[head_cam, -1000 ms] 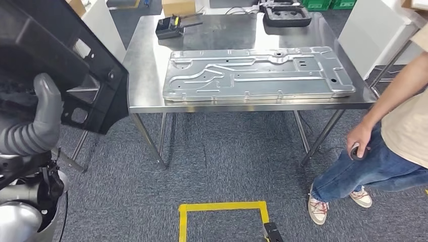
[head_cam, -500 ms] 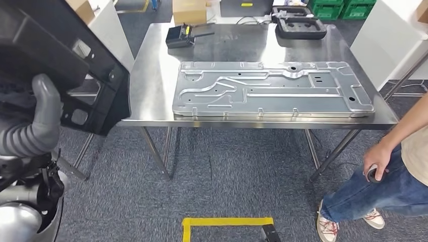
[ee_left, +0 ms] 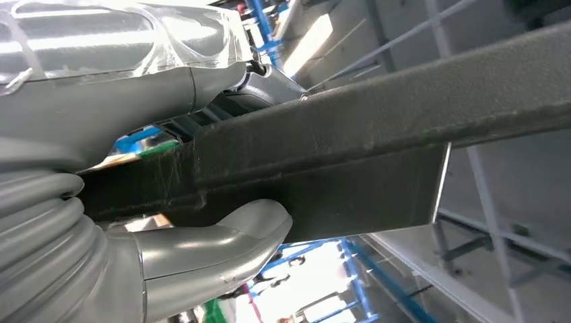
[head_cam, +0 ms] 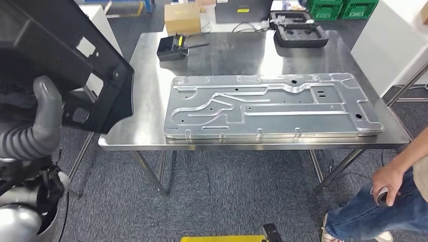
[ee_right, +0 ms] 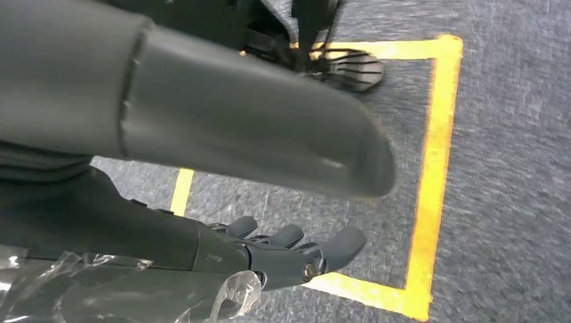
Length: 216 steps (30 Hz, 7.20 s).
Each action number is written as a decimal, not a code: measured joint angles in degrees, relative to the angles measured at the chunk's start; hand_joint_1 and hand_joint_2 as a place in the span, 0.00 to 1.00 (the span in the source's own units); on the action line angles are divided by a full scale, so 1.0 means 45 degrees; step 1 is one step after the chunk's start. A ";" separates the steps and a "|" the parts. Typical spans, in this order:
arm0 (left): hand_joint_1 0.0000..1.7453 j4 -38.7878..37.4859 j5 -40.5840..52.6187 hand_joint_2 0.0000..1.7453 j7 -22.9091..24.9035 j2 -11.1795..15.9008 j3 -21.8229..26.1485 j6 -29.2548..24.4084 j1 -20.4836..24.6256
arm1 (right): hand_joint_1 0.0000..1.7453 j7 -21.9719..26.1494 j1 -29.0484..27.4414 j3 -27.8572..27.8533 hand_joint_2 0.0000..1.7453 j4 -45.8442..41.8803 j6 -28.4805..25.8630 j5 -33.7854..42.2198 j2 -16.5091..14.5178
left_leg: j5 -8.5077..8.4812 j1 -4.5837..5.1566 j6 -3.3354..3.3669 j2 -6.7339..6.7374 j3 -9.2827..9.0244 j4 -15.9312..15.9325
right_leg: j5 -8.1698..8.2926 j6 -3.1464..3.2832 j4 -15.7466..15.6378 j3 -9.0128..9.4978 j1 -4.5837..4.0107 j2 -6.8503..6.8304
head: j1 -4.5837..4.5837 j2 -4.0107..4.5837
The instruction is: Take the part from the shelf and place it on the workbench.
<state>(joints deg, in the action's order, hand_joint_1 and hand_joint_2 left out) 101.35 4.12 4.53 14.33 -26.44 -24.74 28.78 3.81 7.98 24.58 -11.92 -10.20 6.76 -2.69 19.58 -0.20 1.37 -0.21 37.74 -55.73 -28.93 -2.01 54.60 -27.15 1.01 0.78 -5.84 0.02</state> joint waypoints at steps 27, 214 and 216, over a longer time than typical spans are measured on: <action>1.00 -0.4787 1.3881 1.00 0.3066 -0.1470 -0.3788 0.2692 0.2652 | 0.00 -0.0729 0.1249 0.1305 0.00 -0.0040 0.0821 -0.1405 -0.0751 | 0.1012 0.0148 0.0414 -0.0123 -0.1389 0.0329 | 0.1466 0.0016 0.0032 -0.1704 -0.0215 0.0042 | 0.0045 -0.0005; 1.00 -1.5803 0.6653 1.00 0.3498 -0.7066 -1.0246 0.5458 0.5326 | 0.00 -0.1077 0.2118 0.4563 0.00 -0.0036 0.1406 -0.1350 -0.1571 | 0.0689 0.0305 0.0396 -0.0037 -0.0761 0.0131 | 0.1051 0.0111 0.0305 -0.1589 -0.0137 -0.0034 | 0.0051 -0.0004; 1.00 -1.6003 0.6667 1.00 0.3760 -0.6752 -1.0163 0.4981 0.5285 | 0.00 -0.1083 0.2071 0.4560 0.00 -0.0036 0.1372 -0.1350 -0.1537 | 0.0687 0.0295 0.0394 -0.0038 -0.0763 0.0130 | 0.1052 0.0112 0.0305 -0.1587 -0.0149 -0.0034 | 0.0050 -0.0004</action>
<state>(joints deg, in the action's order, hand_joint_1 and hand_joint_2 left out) 29.34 34.12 21.46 -16.06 -72.18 -2.33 52.57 -1.06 17.30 45.10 -12.09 -4.03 0.68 -9.61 22.67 1.13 3.14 -0.38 34.31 -55.14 -24.19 -1.50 55.97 -34.29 0.34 0.62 -5.62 0.01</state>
